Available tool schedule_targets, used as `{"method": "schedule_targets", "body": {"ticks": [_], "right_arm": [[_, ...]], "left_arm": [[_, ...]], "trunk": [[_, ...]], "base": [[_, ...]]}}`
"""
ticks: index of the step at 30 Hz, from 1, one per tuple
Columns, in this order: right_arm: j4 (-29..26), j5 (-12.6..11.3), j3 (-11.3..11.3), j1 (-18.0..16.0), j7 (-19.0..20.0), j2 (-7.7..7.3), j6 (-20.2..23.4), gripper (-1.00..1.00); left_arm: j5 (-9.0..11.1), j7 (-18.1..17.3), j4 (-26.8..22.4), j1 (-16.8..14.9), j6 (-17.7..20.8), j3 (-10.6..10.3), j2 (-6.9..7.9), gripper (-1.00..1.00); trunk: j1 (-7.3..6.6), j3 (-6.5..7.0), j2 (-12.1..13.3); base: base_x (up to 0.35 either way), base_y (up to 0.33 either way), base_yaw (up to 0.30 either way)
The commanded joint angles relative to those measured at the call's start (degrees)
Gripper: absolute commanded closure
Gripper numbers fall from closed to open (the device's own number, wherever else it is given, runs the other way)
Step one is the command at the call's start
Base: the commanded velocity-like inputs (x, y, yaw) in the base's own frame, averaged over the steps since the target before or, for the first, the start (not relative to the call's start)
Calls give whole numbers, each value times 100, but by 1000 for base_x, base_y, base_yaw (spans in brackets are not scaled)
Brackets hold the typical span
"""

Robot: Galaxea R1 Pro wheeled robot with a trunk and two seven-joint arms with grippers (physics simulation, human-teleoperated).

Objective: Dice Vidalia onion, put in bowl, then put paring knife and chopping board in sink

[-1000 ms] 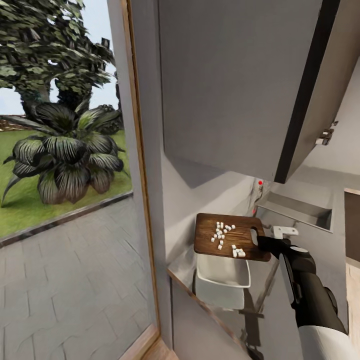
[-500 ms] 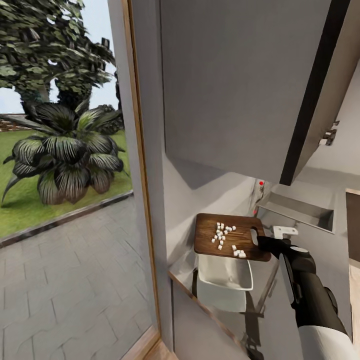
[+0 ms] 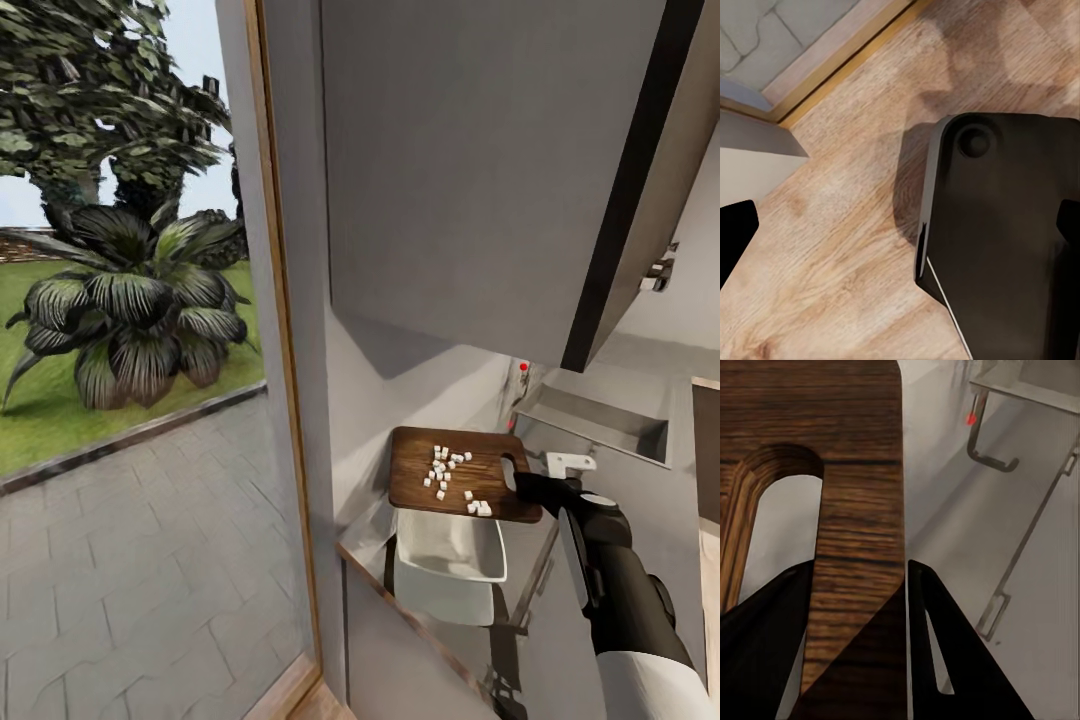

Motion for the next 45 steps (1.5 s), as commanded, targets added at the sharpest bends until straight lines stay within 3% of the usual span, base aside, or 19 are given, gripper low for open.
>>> {"method": "schedule_targets", "body": {"ticks": [1,8,22,27,37,39,42,45], "right_arm": [[-5,53,-7,-4,53,-1,20,100],[321,49,-17,-4,54,-11,-582,100],[539,45,-26,-4,54,-21,-694,100],[897,44,-40,-4,54,-28,-1263,100],[960,30,-47,-4,62,-30,-1482,100],[957,26,-164,-4,70,-30,-1493,100],[955,7,-627,-4,109,-27,-1505,100],[955,6,-681,-4,115,-23,-1616,100]], "left_arm": [[54,3,-8,1,-9,-16,2,-100],[54,1,-7,1,-9,-16,2,-100],[54,3,-8,2,-13,-16,5,-100],[54,1,-7,3,-9,-16,3,-100],[54,1,-7,1,-10,-16,2,-100],[54,1,-7,1,-9,-16,2,-100],[54,2,-7,0,-9,-16,2,-100],[54,3,-7,-1,-9,-16,2,-100]], "trunk": [[3,-8,-10],[3,-8,-10],[3,-8,-10],[3,-8,-10],[3,-8,-10],[3,-8,-10],[3,-8,-10],[3,-8,-10]], "base": [[0,0,0],[0,0,0],[0,0,0],[0,0,0],[0,0,0],[0,0,0],[0,0,0],[0,0,0]]}}
